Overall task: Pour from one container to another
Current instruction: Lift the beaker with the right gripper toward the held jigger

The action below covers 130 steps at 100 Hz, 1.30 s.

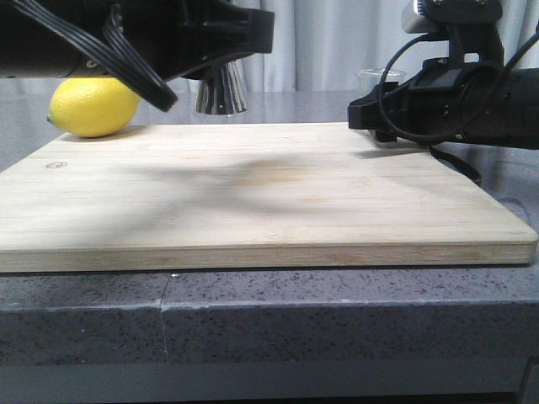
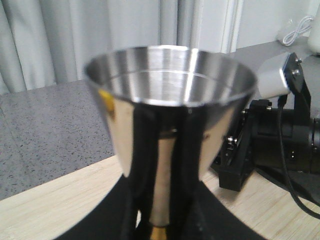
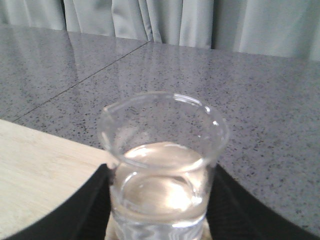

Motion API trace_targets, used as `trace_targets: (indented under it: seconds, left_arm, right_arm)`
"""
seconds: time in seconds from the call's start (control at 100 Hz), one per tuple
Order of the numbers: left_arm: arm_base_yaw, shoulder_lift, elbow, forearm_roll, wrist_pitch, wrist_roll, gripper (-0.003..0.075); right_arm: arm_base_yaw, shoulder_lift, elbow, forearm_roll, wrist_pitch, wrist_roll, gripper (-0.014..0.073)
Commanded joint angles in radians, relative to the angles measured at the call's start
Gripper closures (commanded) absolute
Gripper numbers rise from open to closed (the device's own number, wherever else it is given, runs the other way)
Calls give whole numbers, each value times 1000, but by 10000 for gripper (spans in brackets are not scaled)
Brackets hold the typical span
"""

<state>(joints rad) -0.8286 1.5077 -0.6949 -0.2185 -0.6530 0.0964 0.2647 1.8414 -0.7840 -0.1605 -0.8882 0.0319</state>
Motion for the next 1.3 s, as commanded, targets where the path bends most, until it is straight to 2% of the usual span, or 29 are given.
trace_targets:
  seconds: [0.0, 0.22, 0.67, 1.03, 1.29]
  left_arm:
    - [-6, -41, -28, 9, -69, -5, 740]
    - [-6, -41, -28, 9, -69, -5, 740]
    - [-41, -41, -28, 44, -43, -7, 740]
    - [-74, -41, -28, 46, -43, -7, 740]
    - [-117, -41, -28, 46, -43, -7, 740]
  right_arm:
    - [0, -74, -28, -30, -94, -1, 391]
    - [0, -199, -28, -78, -50, -3, 391]
    - [2, -479, -28, -262, 172, 1, 391]
    - [85, -603, -28, -405, 210, 1, 391]
    - [89, -627, -28, -539, 205, -1, 391]
